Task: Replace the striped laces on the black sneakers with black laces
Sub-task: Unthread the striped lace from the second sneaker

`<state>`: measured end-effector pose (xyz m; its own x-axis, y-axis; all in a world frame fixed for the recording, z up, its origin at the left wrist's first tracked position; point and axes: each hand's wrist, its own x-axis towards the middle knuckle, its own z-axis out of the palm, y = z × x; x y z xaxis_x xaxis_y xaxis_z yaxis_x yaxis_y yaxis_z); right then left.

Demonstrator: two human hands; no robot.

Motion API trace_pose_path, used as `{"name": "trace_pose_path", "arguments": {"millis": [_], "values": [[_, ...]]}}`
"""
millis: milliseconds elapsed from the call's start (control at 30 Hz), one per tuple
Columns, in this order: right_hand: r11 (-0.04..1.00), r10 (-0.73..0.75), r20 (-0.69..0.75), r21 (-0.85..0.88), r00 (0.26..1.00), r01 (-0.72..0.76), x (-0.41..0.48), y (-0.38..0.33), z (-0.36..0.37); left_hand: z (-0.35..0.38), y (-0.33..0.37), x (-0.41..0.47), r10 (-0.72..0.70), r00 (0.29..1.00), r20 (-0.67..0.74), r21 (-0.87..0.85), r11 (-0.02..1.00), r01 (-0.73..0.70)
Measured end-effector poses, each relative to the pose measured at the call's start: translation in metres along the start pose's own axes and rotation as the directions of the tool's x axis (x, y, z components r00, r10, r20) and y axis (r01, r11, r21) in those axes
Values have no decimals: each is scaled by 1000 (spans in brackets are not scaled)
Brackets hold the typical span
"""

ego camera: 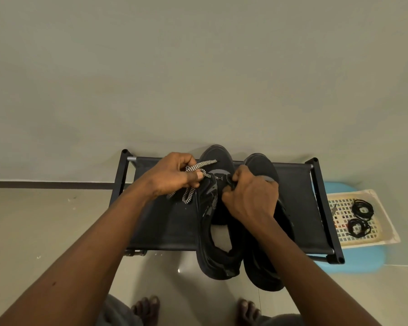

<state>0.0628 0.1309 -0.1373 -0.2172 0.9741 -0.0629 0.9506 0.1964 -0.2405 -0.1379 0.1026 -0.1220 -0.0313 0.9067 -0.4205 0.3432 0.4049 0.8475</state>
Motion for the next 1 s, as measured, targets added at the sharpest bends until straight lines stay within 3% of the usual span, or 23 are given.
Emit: {"name": "trace_pose_path", "arguments": {"millis": [300,433,567,700,833,900,933,1000], "values": [[995,-28,55,102,998,22,-2,4,-12,-8,2,-30,93,966,-241,82,994,-75],[940,-196,-9,281,980,191,-11,5,-27,2,10,-48,210,950,-229,257,955,-149],[838,-380,-28,412,924,357,-35,-1,-41,18,28,-62,305,936,-177,275,928,-251],[841,-316,-105,428,943,330,-57,4,-56,36,38,-74,368,920,-135,219,917,-334],[841,-258,-21,487,966,236,-76,19,-71,45,41,-81,413,893,-179,220,901,-373],[697,-125,90,717,988,23,-92,22,-77,46,41,-82,405,907,-120,416,849,-324],[527,-53,191,839,980,-135,-101,21,-81,46,41,-83,360,931,-61,535,799,-274],[174,4,415,895,910,-409,-115,17,-87,48,39,-87,310,950,40,680,688,-253]]}}
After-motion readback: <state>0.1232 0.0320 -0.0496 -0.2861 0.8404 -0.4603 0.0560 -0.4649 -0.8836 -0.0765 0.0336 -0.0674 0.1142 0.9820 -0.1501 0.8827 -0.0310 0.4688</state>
